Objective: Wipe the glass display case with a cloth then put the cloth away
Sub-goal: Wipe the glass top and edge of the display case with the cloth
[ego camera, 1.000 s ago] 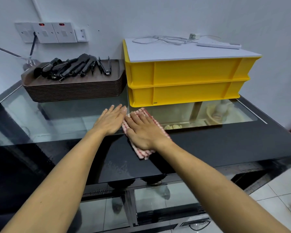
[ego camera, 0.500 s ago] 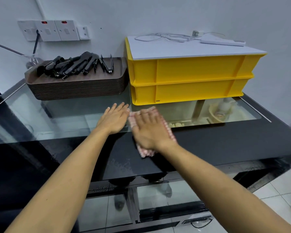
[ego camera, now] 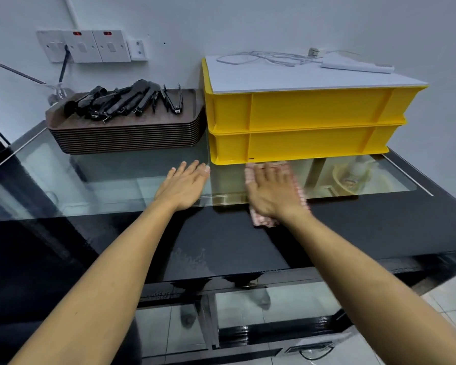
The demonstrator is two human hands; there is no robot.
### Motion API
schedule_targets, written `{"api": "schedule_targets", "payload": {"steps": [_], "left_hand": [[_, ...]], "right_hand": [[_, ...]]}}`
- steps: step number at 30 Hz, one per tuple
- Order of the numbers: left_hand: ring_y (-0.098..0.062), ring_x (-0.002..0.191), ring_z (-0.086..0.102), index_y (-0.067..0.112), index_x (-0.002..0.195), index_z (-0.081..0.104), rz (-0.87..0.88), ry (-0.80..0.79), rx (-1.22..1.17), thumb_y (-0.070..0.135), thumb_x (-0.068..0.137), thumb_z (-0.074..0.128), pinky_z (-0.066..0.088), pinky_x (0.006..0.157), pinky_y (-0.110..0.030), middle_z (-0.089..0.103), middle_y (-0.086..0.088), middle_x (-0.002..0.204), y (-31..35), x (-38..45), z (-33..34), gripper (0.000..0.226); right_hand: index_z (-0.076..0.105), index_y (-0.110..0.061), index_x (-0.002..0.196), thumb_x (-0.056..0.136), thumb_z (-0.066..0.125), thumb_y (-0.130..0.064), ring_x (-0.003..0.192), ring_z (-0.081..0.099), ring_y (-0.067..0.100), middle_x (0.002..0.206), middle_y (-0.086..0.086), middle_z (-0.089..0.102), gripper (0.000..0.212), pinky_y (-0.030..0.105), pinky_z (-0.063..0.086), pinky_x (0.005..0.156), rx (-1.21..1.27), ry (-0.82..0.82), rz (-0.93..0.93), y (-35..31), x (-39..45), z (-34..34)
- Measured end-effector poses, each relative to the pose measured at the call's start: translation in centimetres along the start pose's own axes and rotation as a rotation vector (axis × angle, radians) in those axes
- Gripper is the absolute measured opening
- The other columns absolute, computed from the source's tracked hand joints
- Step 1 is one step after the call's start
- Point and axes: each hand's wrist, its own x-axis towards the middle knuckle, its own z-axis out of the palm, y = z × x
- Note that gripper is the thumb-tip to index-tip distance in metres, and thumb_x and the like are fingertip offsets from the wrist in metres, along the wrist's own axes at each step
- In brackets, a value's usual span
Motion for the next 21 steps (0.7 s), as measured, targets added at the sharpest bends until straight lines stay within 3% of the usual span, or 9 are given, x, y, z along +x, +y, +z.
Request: {"api": "schedule_targets", "payload": {"steps": [3,6,8,11,13,15,17,21], "left_hand": [[-0.013,0.161,-0.002,0.032,0.166,0.014,0.010,-0.026,-0.016,0.059,0.107,0.000,-0.003,0.130,-0.039,0.005,0.012,0.174,-0.7,0.4,-0.1,0.066],[-0.014,0.161,-0.001,0.031,0.166,0.015,0.040,-0.038,-0.020,0.061,0.106,0.000,-0.003,0.130,-0.038,0.006,0.011,0.174,-1.3,0.3,-0.3,0.069],[-0.015,0.161,-0.002,0.030,0.167,0.015,0.050,-0.034,0.000,0.063,0.105,0.000,-0.003,0.130,-0.039,0.005,0.011,0.174,-1.3,0.1,-0.2,0.071],[-0.017,0.161,-0.004,0.029,0.167,0.011,0.052,-0.034,0.047,0.063,0.106,0.002,-0.004,0.130,-0.040,0.002,0.009,0.175,-0.9,0.0,-0.3,0.070],[-0.018,0.161,-0.004,0.029,0.167,0.009,0.048,-0.035,0.065,0.062,0.107,0.003,-0.004,0.129,-0.041,0.001,0.009,0.175,-0.7,0.0,-0.2,0.069],[-0.018,0.161,-0.005,0.030,0.167,0.009,0.049,-0.043,0.073,0.060,0.108,0.004,-0.003,0.130,-0.042,0.000,0.009,0.175,-0.5,0.2,-0.2,0.067],[-0.020,0.161,-0.002,0.030,0.167,0.010,0.059,-0.051,0.073,0.057,0.109,0.006,-0.001,0.130,-0.043,0.002,0.009,0.175,-0.7,0.5,-0.4,0.064],[-0.021,0.161,0.003,0.034,0.166,0.016,0.101,-0.084,0.071,0.046,0.113,0.019,0.003,0.128,-0.043,0.008,0.005,0.175,-2.0,1.2,-1.4,0.055]], "right_hand": [[0.000,-0.022,0.168,0.095,-0.010,-0.054,0.161,-0.011,0.026,0.175,0.006,-0.005,0.080,0.048,-0.008,0.129,-0.035,-0.047,-0.368,-5.0,-5.0,1.5],[-0.005,-0.037,0.164,0.107,0.005,-0.055,0.157,-0.024,0.012,0.170,-0.011,-0.018,0.061,0.035,-0.016,0.128,-0.033,-0.082,-0.576,-1.4,-10.1,0.2],[-0.011,-0.042,0.158,0.101,-0.003,-0.063,0.156,-0.025,0.008,0.168,-0.016,-0.021,0.061,0.031,-0.018,0.126,-0.074,-0.055,-0.518,3.9,-9.5,-1.0],[-0.008,-0.037,0.161,0.091,-0.009,-0.065,0.160,-0.014,0.012,0.174,-0.005,-0.009,0.076,0.034,-0.012,0.129,-0.119,-0.024,-0.213,10.8,-5.2,-2.6],[-0.001,-0.031,0.167,0.088,-0.007,-0.063,0.161,-0.009,0.019,0.176,0.000,-0.005,0.085,0.039,-0.007,0.130,-0.079,-0.011,-0.023,11.5,-2.8,-3.0],[0.004,-0.025,0.168,0.095,-0.001,-0.058,0.162,-0.004,0.027,0.176,0.006,-0.002,0.080,0.046,-0.006,0.130,-0.056,0.017,0.061,8.9,-1.1,-2.5],[0.005,-0.021,0.168,0.100,0.000,-0.053,0.162,-0.001,0.030,0.175,0.010,0.002,0.075,0.049,-0.005,0.130,-0.040,0.025,0.005,3.9,-1.1,-1.6],[0.001,-0.028,0.168,0.110,0.008,-0.049,0.161,-0.012,0.020,0.174,-0.001,-0.008,0.062,0.042,-0.010,0.129,-0.021,-0.037,-0.386,-3.7,-6.6,0.3]]}}
